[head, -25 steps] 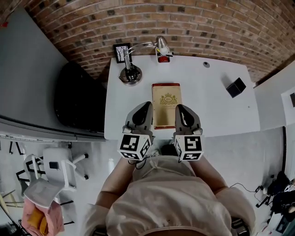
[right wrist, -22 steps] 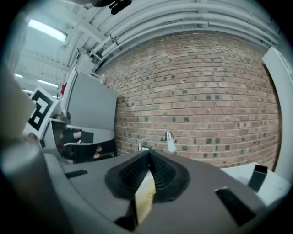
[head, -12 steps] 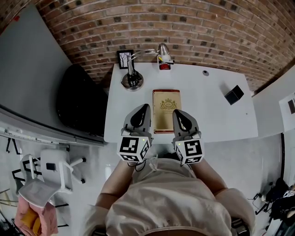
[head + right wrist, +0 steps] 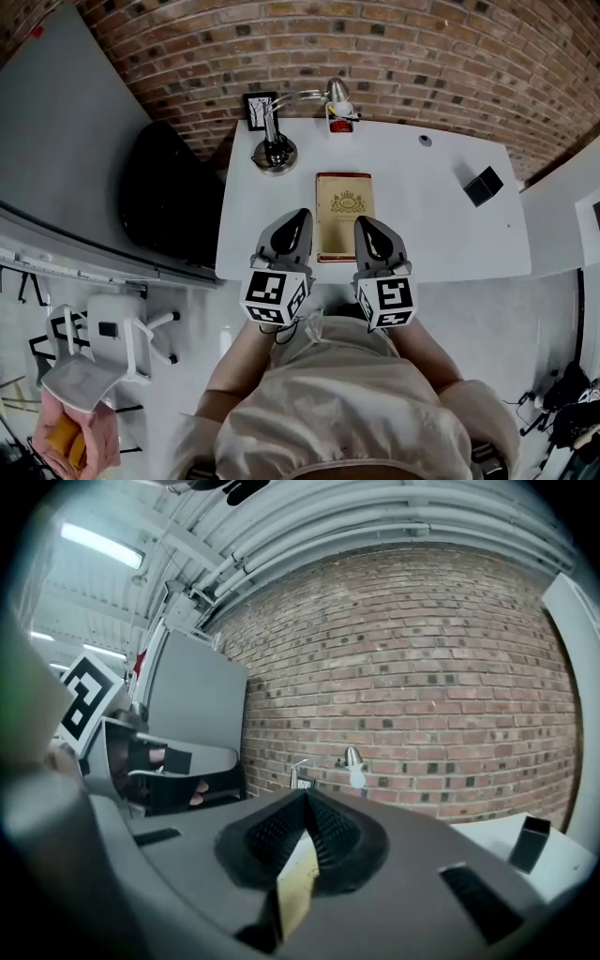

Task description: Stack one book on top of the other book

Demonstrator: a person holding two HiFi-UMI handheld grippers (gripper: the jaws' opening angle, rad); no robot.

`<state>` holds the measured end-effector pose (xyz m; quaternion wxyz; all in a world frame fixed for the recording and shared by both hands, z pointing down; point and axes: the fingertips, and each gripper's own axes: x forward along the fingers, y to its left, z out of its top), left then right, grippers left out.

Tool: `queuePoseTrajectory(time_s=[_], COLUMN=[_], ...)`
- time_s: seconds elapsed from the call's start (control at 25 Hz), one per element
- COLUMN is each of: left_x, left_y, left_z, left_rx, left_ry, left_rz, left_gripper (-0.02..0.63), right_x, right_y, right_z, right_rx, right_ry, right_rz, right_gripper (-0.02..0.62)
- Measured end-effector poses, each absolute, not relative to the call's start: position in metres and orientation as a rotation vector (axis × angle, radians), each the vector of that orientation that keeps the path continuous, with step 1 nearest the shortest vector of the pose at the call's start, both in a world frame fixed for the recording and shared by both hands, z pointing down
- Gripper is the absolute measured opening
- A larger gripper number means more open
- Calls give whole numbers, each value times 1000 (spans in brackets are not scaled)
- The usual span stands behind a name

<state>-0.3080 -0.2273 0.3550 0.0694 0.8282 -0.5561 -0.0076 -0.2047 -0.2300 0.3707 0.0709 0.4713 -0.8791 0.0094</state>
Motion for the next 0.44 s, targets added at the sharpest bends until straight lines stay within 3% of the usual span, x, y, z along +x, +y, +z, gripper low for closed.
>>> queuePoseTrajectory(time_s=[0.44], left_x=[-314], left_y=[-227], left_z=[359], left_rx=[2468], left_ry=[-1656], left_rz=[-44], left_gripper=[18], right_x=[-204], right_y=[-232], right_z=[378], right_rx=[1431], right_ry=[-2615], right_rz=[69], right_gripper=[26])
